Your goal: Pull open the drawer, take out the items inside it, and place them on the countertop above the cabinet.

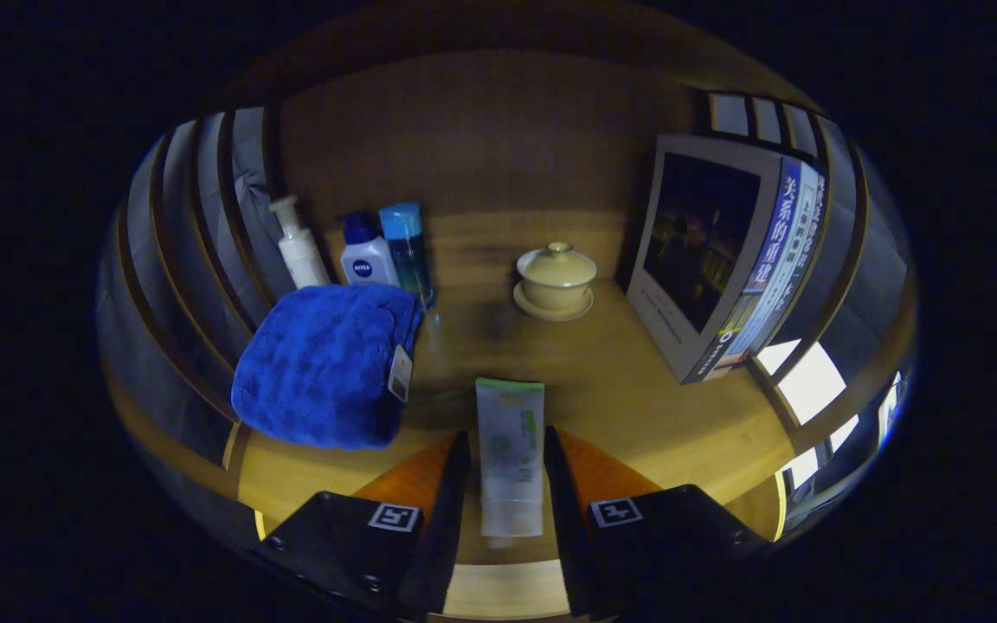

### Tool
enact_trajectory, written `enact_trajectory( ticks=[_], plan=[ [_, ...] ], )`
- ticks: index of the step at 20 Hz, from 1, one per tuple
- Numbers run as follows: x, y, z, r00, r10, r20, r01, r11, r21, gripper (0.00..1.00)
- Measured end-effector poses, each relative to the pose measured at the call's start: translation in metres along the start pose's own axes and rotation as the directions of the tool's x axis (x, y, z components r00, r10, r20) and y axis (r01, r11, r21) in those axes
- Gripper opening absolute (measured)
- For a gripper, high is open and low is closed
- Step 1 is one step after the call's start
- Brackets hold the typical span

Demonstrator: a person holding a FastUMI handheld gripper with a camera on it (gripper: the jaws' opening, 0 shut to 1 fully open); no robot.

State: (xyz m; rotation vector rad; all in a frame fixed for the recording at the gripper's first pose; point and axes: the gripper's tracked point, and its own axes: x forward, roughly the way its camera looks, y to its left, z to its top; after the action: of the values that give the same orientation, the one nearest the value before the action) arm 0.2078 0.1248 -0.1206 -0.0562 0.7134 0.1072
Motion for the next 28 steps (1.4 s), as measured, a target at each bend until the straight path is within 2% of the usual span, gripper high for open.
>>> enact_trajectory(
  ticks=[3,7,11,21,25,28],
  plan=[
    [-0.012,-0.006,-0.003,1.0,-0.014,0.026,0.015,0.999,-0.036,0.84],
    [-0.036,-0.006,0.004,0.991,-0.013,0.13,0.025,0.995,-0.095,0.99],
    [-0.066,-0.001,-0.001,0.975,-0.001,0.222,0.029,0.992,-0.124,0.99],
    [-0.159,0.018,-0.07,0.915,0.141,0.378,-0.136,0.99,-0.041,0.99],
    [-0.175,0.011,-0.111,0.906,0.155,0.395,-0.171,0.985,0.005,0.99],
    [-0.176,-0.007,-0.14,0.906,0.105,0.41,-0.131,0.991,0.035,0.99]
  ],
)
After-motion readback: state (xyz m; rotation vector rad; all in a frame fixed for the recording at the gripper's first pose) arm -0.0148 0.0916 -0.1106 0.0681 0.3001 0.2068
